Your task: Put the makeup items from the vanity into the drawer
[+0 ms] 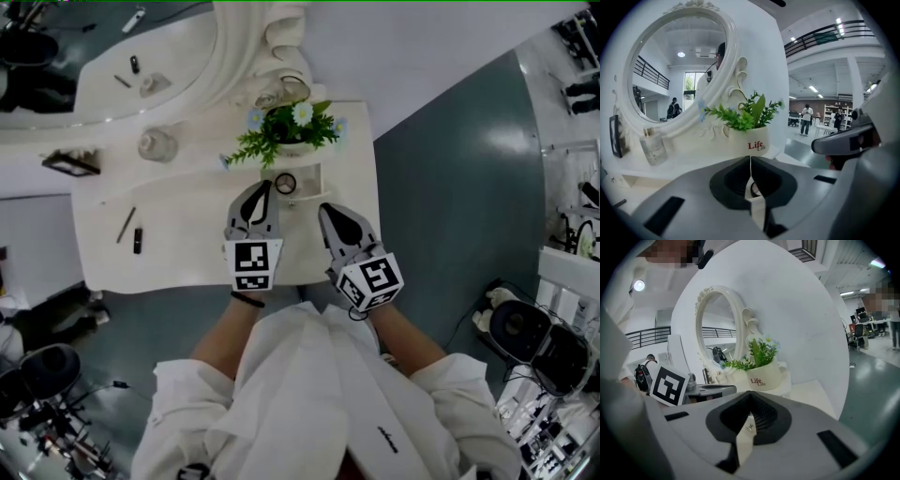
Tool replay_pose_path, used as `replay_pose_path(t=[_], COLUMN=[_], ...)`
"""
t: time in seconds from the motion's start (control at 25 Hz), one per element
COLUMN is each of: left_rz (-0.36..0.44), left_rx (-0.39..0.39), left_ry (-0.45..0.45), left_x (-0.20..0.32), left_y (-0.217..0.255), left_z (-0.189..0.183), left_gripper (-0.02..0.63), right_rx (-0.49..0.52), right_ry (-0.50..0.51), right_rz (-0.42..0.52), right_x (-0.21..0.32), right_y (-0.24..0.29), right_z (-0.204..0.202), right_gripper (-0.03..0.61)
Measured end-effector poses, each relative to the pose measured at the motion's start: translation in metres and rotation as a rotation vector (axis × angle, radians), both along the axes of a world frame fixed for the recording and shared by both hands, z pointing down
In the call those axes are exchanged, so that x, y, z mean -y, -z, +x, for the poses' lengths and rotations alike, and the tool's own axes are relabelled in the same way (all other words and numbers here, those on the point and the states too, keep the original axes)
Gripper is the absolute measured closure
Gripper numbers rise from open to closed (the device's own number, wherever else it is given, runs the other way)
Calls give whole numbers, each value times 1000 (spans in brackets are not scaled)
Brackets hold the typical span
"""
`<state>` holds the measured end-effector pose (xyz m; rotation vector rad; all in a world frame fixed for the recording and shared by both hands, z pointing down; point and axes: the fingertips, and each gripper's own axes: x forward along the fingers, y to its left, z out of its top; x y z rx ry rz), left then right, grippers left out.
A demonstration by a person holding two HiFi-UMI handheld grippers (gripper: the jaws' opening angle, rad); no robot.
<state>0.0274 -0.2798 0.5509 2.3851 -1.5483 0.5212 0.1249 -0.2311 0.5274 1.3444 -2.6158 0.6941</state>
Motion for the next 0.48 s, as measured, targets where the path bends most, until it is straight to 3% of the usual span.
replay_pose_path(t=[0.48], left_rz=[101], left_rx=[-25], left_ry=[25], left_x=[-36], left_y=[74], left_z=[-73], left_gripper=[586], right_rx=[27], right_ry=[-65], right_rz=[61], right_x=[-12], right_y=[56], right_z=[-13], right_gripper=[561])
